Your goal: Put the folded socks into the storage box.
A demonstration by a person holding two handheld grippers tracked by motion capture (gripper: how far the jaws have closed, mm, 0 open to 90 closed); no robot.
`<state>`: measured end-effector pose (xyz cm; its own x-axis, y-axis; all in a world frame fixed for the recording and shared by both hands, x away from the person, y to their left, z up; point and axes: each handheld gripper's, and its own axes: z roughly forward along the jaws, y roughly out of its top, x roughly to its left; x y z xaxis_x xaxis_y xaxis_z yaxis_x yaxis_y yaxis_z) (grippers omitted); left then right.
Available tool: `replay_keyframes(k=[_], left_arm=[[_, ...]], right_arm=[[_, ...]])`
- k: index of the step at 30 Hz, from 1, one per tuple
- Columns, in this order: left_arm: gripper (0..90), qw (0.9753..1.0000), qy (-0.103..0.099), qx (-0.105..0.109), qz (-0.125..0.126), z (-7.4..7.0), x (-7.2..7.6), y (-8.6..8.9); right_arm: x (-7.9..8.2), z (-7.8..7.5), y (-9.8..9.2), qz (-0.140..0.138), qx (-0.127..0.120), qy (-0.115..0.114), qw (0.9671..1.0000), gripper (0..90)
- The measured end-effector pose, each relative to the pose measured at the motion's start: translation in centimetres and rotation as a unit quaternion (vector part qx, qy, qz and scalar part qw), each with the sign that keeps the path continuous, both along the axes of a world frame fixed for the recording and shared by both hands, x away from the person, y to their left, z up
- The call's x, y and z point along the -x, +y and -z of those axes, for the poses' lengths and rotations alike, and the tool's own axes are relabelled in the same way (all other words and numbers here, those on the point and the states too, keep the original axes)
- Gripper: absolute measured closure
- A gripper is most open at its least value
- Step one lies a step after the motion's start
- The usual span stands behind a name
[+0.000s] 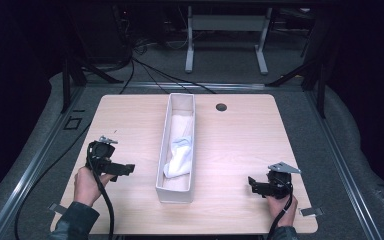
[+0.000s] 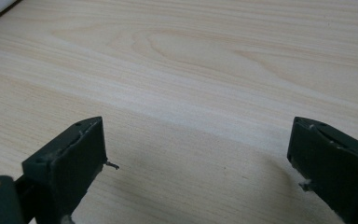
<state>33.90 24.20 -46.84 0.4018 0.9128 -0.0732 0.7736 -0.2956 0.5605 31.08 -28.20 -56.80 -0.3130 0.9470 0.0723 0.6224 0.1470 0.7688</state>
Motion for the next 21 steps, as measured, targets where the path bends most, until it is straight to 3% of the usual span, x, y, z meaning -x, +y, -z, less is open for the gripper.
replay_keyframes(k=[5,7,10,11,17,21], left_arm=[[0.4,0.9999,-0.001,0.003,-0.012,2.2,0.5,1.2],[0.2,0.9998,-0.001,0.000,-0.019,4.0,1.0,2.0],[0.2,0.9997,-0.001,0.000,-0.023,5.1,1.4,2.6],[0.1,0.9997,-0.003,0.000,-0.025,6.1,1.6,3.0],[0.1,0.9991,-0.012,0.012,-0.038,8.2,2.0,3.7],[0.0,0.9986,-0.024,0.005,-0.046,8.9,2.2,3.8]], right_arm=[[0.0,0.0,0.1,0.001,0.004,0.001,1.0000,4.0],[0.0,0.0,0.1,-0.003,0.004,0.005,1.0000,4.1],[0.0,0.0,0.1,-0.003,0.004,0.004,1.0000,4.1],[0.0,0.0,0.1,-0.003,0.006,0.004,1.0000,4.1],[-0.1,0.0,0.2,-0.005,0.010,0.006,0.9999,4.1],[-0.1,0.0,0.2,-0.005,0.011,0.006,0.9999,4.1]])
